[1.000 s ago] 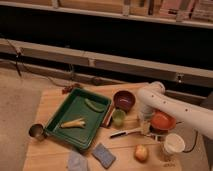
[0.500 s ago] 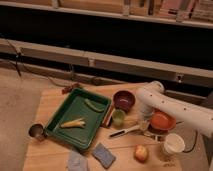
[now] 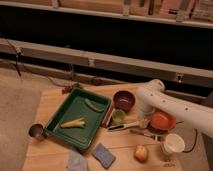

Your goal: Place towel in red bowl

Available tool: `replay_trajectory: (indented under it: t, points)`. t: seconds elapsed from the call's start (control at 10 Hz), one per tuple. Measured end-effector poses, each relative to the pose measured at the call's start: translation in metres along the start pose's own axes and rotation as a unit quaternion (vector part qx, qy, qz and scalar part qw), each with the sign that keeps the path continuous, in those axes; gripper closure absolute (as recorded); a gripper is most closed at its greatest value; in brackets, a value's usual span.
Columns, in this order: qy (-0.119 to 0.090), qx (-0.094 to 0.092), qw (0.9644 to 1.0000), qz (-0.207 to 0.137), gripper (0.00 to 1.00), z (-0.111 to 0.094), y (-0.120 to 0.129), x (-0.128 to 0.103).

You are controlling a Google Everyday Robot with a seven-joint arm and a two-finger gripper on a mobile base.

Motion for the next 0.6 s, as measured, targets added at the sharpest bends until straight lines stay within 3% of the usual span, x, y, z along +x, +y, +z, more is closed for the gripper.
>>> replay_trajectory:
  t: [0.3,0.6]
  points:
    - [0.01,0.008,0.9986,-0.051,1.0,-0.018,-0.016,-0.01]
    - [0.023,0.015,0.9943,-0.103,1.0,-0.037,-0.031,-0.022]
